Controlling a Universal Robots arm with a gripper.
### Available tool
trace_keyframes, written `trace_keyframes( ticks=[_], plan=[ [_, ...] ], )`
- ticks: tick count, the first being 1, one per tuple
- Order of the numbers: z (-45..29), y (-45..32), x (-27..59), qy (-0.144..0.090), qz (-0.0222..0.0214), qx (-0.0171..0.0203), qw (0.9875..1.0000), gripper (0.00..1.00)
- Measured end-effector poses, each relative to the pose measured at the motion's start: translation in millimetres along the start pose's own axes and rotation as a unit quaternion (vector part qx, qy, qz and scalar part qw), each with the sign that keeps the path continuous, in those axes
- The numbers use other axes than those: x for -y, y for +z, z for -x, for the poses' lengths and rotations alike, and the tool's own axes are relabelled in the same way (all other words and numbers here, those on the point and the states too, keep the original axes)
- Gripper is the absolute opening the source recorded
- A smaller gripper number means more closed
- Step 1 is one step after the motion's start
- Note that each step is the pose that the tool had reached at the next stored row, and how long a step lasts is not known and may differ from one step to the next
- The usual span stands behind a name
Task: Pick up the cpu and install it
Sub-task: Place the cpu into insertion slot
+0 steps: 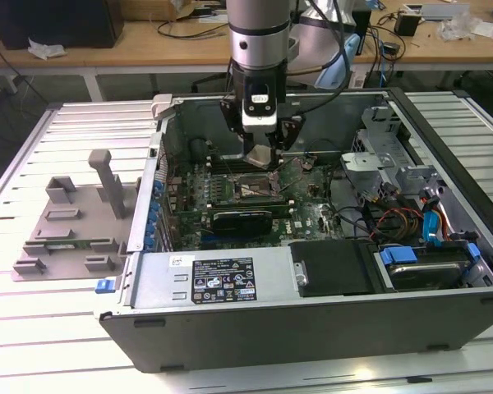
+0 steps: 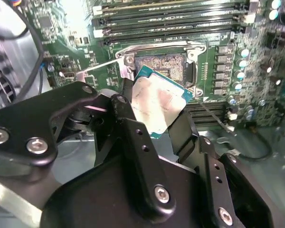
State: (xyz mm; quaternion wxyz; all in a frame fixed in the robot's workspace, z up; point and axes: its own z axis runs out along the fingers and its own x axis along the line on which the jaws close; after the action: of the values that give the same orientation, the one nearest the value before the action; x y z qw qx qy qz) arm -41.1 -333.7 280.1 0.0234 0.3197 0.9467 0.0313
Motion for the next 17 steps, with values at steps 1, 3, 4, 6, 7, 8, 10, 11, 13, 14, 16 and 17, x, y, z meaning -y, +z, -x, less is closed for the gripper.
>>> trace_keyframes(
  ticks=[1,3,4,6,7,8,10,11,13,14,16,17],
  plan=[
    [0.0,0.1,0.0,0.009,-0.0002,0.0006,1.0,0.55],
    [0.0,0.3,0.0,0.028,-0.0007,0.0021,0.9996,0.55],
    [0.0,0.4,0.0,0.039,-0.001,0.0029,0.9992,0.55],
    [0.0,0.7,0.1,0.064,-0.0016,0.0048,0.9979,0.55],
    [0.0,0.9,0.1,0.08,-0.002,0.006,0.9968,0.55],
    [0.0,1.1,0.1,0.096,-0.0024,0.0071,0.9953,0.55],
    [-0.1,1.3,0.1,0.121,-0.0029,0.0089,0.9926,0.55],
    [0.0,1.5,0.1,0.135,-0.0033,0.01,0.9909,0.55],
    [-0.1,1.8,0.1,0.165,-0.004,0.0123,0.9862,0.55],
    [0.0,1.9,0.1,0.174,-0.0043,0.013,0.9846,0.55],
    [0.0,2.2,0.2,0.194,-0.0047,0.0144,0.9809,0.55],
    [0.0,2.3,0.2,0.202,-0.0049,0.015,0.9793,0.55]
  ],
)
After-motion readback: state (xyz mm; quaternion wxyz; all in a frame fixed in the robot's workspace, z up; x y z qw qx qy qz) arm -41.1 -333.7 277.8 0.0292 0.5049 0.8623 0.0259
